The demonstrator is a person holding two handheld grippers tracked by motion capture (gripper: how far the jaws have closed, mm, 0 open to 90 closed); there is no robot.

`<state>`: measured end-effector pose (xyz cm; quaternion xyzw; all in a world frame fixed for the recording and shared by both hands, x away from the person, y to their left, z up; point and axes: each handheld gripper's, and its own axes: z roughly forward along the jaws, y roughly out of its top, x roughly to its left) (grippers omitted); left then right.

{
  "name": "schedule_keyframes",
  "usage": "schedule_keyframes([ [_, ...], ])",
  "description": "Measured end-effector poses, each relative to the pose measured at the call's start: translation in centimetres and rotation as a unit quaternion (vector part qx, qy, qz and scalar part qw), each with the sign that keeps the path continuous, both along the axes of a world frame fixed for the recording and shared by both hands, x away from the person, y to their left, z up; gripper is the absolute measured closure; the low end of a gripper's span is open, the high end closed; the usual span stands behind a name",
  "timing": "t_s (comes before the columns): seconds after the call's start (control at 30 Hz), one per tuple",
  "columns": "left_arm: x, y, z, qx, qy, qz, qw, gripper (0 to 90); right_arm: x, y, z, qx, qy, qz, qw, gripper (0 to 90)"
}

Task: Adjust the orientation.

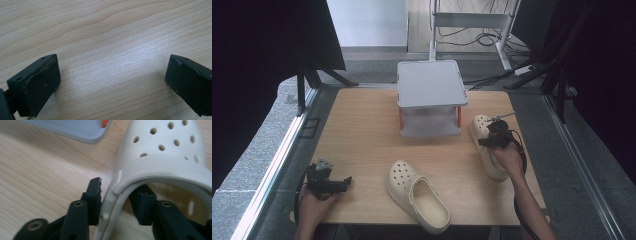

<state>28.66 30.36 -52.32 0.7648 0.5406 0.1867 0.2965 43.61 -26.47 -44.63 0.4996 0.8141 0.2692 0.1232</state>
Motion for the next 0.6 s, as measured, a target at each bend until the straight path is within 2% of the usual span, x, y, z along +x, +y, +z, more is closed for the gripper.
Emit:
schedule_keyframes([
  [0.13,0.0,0.0,0.0,0.000,0.000,0.000,1.0000,0.0,0.1,-0.1,-0.1,0.016,0.008,0.002,0.9998,72.1],
  [0.2,0.0,0.0,0.0,0.000,0.000,0.000,1.0000,0.0,0.0,0.0,0.0,0.012,0.008,-0.003,0.9999,73.6],
  [0.3,0.0,0.0,0.0,0.000,0.000,0.000,1.0000,0.0,-0.5,0.1,0.1,-0.008,0.001,-0.015,0.9999,76.1],
  [0.4,0.0,0.0,0.0,0.000,0.000,0.000,1.0000,0.0,-0.8,-0.2,0.3,-0.010,0.000,-0.016,0.9998,76.8],
  [0.6,0.0,0.0,0.0,0.000,0.000,0.000,1.0000,0.0,-2.2,-1.0,1.7,-0.009,-0.015,-0.009,0.9998,76.7],
])
